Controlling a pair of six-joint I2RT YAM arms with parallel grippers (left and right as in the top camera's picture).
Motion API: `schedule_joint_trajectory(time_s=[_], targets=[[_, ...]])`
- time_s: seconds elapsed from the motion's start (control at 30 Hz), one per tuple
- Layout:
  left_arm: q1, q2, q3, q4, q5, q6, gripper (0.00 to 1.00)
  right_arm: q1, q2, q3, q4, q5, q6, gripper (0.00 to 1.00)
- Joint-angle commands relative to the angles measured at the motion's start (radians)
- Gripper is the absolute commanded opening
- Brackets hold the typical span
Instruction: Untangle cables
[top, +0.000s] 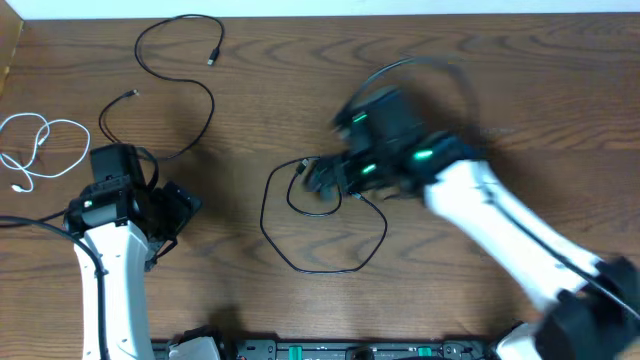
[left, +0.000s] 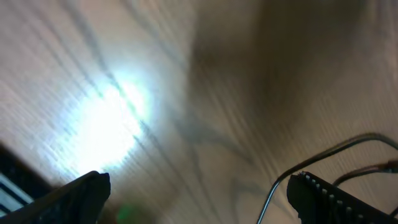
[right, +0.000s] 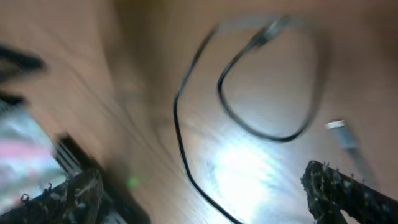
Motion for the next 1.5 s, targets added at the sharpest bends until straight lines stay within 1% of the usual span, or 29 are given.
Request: schedule_joint_trajectory(time_s=[0.0, 0.1, 0.2, 0.27, 0.33, 0.43, 0.5, 0.6, 0.67, 0.8, 0.87, 0.97, 1.03, 1.17, 1.27, 1.4, 1.47], targets=[[0.042, -0.006, 0.01, -0.014, -0.009, -0.086, 0.96, 0.088, 0.116, 0.026, -0.016, 0.052, -0.053, 0.98], [0.075, -0.006, 0.01, -0.019, -0.009, -0.151, 0.96, 0.118, 0.212, 0.125, -0.139, 0.052, -0.113, 0.96], [0.081, -0.006, 0.009, -0.037, -0.01, -0.147, 0.96, 0.143, 0.304, 0.29, -0.315, 0.098, -0.179, 0.94], [0.081, -0.006, 0.009, -0.05, -0.01, -0.147, 0.96, 0.157, 0.351, 0.385, -0.382, 0.128, -0.183, 0.96], [0.081, -0.006, 0.009, -0.058, -0.01, -0.147, 0.97, 0.172, 0.389, 0.454, -0.406, 0.134, -0.184, 0.96], [0.081, -0.006, 0.009, -0.056, -0.01, -0.147, 0.97, 0.196, 0.434, 0.492, -0.38, 0.134, -0.183, 0.99], [0.081, -0.006, 0.009, -0.057, -0.01, -0.147, 0.97, 0.218, 0.471, 0.492, -0.327, 0.14, -0.153, 0.98], [0.081, -0.006, 0.009, -0.056, -0.01, -0.147, 0.97, 0.249, 0.518, 0.492, -0.269, 0.142, -0.093, 0.99], [0.081, -0.006, 0.009, -0.056, -0.01, -0.147, 0.97, 0.273, 0.544, 0.492, -0.245, 0.152, -0.092, 0.99], [0.081, -0.006, 0.009, -0.056, -0.01, -0.147, 0.97, 0.33, 0.582, 0.492, -0.24, 0.308, -0.092, 0.91], [0.081, -0.006, 0.009, -0.056, -0.01, -0.147, 0.97, 0.36, 0.593, 0.491, -0.244, 0.397, -0.092, 0.82], [0.081, -0.006, 0.009, -0.056, -0.01, -0.147, 0.97, 0.392, 0.601, 0.491, -0.24, 0.449, -0.092, 0.75], [0.081, -0.006, 0.009, -0.056, -0.01, -0.147, 0.97, 0.411, 0.607, 0.491, -0.232, 0.462, -0.092, 0.67], [0.081, -0.006, 0.009, -0.056, -0.01, -0.147, 0.97, 0.453, 0.629, 0.491, -0.21, 0.478, -0.088, 0.65], [0.081, -0.006, 0.009, -0.056, -0.01, -0.147, 0.97, 0.484, 0.663, 0.491, -0.197, 0.546, -0.069, 0.68], [0.081, -0.006, 0.009, -0.056, -0.01, -0.147, 0.97, 0.486, 0.694, 0.491, -0.191, 0.557, -0.066, 0.68], [0.081, -0.006, 0.009, -0.056, -0.01, -0.147, 0.97, 0.478, 0.703, 0.491, -0.191, 0.555, -0.066, 0.65]])
